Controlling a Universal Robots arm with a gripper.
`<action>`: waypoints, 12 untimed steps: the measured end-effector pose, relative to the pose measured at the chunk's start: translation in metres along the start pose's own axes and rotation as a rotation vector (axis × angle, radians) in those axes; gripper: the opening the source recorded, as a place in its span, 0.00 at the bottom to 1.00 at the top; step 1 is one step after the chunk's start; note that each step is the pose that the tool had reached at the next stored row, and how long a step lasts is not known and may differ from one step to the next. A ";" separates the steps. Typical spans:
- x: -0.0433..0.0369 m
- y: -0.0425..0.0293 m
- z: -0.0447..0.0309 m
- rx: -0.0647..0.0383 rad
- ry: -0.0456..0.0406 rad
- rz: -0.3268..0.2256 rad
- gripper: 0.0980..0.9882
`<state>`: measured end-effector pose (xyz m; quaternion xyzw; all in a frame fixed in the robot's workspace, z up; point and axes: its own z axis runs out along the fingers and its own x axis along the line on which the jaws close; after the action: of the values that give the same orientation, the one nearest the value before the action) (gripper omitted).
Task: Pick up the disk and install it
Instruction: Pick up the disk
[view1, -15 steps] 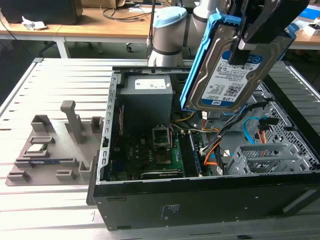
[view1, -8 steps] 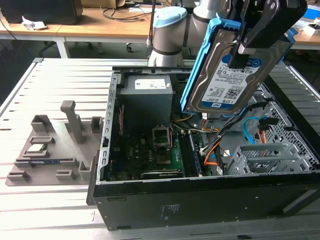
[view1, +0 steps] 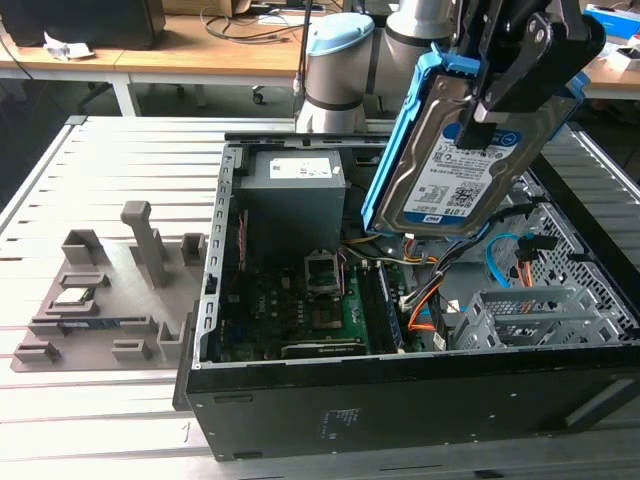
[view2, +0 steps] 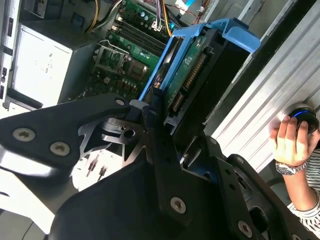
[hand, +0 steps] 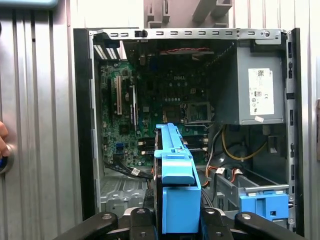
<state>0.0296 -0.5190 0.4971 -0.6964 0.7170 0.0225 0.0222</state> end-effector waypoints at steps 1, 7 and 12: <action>0.0001 -0.0001 0.0007 0.000 -0.0001 0.000 0.30; 0.0004 -0.0007 0.0062 0.000 0.0000 0.000 0.30; 0.0007 -0.0012 0.0116 0.000 -0.0001 0.000 0.30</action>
<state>0.0308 -0.5190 0.4855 -0.6964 0.7170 0.0225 0.0223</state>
